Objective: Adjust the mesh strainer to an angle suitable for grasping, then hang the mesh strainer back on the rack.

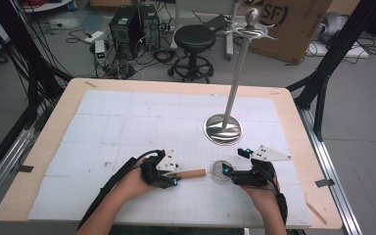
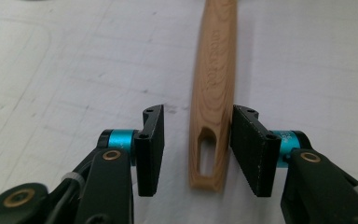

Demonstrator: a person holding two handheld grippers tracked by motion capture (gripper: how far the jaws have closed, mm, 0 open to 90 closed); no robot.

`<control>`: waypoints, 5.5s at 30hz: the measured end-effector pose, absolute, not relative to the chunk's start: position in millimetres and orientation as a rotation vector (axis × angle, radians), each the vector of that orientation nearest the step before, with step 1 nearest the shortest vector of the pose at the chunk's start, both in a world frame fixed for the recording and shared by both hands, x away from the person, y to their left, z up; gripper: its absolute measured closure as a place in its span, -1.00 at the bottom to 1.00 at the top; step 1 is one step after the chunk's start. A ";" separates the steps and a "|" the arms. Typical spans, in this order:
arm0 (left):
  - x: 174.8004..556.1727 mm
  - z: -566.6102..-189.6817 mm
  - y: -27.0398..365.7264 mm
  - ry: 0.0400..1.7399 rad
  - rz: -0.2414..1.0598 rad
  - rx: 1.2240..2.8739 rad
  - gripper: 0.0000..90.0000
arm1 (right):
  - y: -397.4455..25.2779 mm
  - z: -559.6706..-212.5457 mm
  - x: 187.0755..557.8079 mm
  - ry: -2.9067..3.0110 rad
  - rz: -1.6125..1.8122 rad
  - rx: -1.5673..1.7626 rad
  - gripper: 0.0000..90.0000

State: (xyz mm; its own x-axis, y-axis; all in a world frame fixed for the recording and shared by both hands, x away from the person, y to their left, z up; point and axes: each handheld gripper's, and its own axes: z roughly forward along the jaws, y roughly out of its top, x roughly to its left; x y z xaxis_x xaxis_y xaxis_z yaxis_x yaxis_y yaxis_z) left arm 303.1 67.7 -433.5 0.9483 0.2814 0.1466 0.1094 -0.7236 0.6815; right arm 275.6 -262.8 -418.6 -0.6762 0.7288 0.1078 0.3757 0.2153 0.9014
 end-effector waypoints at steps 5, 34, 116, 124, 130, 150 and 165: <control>312.7 -434.8 71.9 0.344 0.346 2.358 0.22 | -262.8 -419.5 276.5 2.158 1.444 1.032 -0.66; 319.8 -420.2 112.6 0.546 0.339 2.158 -0.03 | -262.7 -419.2 276.3 2.158 1.439 1.024 -0.66; 308.8 -395.2 225.4 0.676 0.472 1.878 -0.58 | -183.1 -421.6 318.8 2.576 1.135 0.764 -0.17; 308.4 -393.8 227.5 0.660 0.453 1.860 -0.59 | -174.6 -426.1 320.9 2.665 1.053 0.767 0.05; 308.7 -394.7 226.3 0.659 0.448 1.865 -0.59 | -172.2 -431.4 324.1 2.695 0.991 0.784 0.14; 308.7 -395.7 224.5 0.661 0.444 1.872 -0.58 | -166.2 -425.1 323.3 2.693 0.903 0.884 0.47; 308.7 -395.5 225.2 0.662 0.444 1.871 -0.58 | -158.3 -419.6 325.6 2.754 0.742 0.824 0.44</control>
State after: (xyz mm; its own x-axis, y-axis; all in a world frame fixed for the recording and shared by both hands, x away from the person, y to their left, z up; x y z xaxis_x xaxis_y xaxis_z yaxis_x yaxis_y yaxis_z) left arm 308.7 225.2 -395.5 0.7778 0.6285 -0.0001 0.2375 -0.2938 0.9259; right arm 325.6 -158.3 -419.6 -0.8322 0.5540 -0.0216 0.4681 0.7230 0.5081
